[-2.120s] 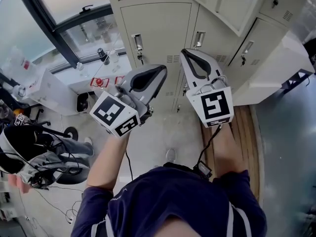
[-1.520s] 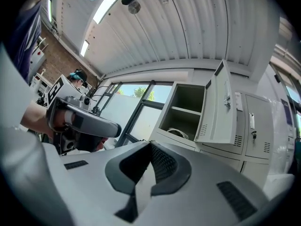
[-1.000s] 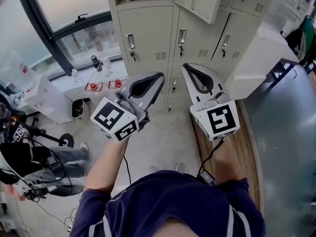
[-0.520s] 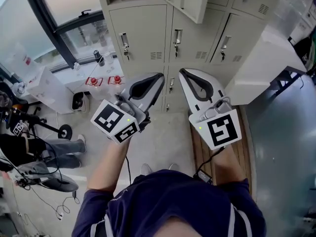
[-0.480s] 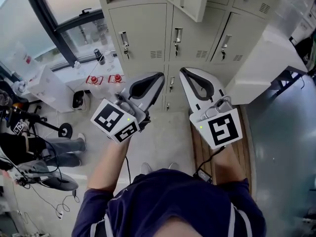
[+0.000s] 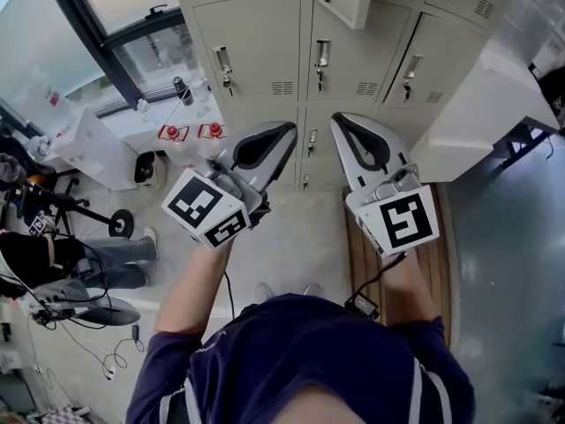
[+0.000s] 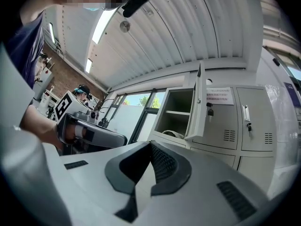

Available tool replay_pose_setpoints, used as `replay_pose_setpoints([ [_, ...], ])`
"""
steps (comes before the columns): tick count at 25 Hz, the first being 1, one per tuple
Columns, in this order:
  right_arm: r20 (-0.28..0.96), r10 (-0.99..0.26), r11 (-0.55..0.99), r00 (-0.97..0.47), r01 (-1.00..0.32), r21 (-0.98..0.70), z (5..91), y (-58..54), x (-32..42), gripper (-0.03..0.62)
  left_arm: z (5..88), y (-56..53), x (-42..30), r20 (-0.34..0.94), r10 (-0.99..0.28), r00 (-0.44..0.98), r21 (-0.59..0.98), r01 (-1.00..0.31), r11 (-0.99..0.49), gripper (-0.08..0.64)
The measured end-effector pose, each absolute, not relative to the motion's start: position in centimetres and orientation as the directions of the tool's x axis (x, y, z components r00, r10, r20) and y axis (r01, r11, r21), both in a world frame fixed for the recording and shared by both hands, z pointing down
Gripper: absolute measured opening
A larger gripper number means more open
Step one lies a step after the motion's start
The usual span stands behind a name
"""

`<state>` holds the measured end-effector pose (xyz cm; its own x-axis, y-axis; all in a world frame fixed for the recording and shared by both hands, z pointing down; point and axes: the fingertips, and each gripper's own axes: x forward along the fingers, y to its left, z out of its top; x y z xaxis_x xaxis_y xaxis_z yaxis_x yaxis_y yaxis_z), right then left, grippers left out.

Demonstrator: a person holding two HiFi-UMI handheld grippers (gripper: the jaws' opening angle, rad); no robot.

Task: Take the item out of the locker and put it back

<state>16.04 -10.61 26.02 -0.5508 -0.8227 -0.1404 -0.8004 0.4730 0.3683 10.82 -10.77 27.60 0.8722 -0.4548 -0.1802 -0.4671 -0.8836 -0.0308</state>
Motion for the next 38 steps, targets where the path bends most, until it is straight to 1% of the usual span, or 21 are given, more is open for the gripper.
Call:
replay_pose_setpoints([
  [13,-0.120,-0.839,0.457,-0.531,-0.806,0.377,26.8,-12.5,14.7,0.008,27.6,-12.4,9.8,-0.191,-0.434,0.880,-0.027,-0.447,-0.894,0.003],
  [38,-0.120,-0.843,0.446,-0.525,-0.806,0.390,26.3,-13.2,14.0,0.008,27.4,-13.2,9.5,-0.191,-0.419,0.888,-0.030,-0.432,-0.901,0.003],
])
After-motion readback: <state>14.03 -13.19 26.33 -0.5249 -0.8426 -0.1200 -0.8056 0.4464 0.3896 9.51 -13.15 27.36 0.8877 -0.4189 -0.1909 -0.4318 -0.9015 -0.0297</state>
